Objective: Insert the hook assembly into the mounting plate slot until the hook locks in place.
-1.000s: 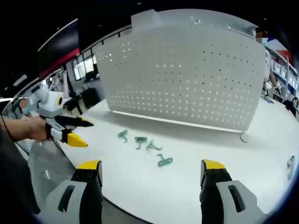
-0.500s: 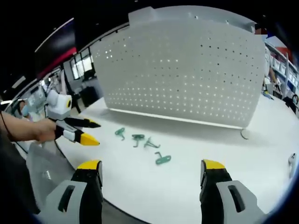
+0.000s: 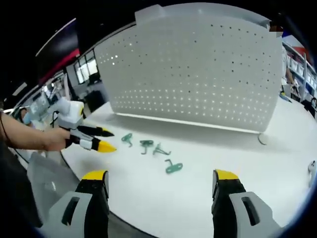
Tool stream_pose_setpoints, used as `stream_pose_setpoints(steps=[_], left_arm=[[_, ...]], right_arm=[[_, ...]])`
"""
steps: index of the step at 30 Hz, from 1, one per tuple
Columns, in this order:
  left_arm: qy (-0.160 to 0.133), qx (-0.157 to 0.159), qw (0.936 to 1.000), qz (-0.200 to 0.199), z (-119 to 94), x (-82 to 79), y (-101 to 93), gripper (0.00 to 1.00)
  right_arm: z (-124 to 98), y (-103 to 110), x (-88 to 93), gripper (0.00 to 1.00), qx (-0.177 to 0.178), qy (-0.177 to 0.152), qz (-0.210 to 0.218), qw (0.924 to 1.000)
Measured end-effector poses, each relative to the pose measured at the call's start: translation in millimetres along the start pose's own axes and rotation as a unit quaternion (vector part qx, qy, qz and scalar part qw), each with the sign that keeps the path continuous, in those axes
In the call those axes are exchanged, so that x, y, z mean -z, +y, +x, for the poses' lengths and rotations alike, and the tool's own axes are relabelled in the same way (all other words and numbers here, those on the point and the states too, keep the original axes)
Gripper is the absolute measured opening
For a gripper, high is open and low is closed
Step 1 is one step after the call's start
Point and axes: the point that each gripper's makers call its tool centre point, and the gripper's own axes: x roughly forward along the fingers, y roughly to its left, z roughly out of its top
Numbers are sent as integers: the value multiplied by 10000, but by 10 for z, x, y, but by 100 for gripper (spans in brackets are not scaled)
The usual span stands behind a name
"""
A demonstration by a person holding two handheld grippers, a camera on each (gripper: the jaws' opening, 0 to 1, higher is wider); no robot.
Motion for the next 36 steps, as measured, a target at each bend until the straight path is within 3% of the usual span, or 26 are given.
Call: stream_pose_setpoints(steps=[30,36], left_arm=[[268,-471,9981,309,300,43,301,33],[298,-461,9975,445,336,51,304,22]], right_arm=[[31,-80,132,86,7,160,131,9998],[46,-71,174,86,-24,214,150,9997]])
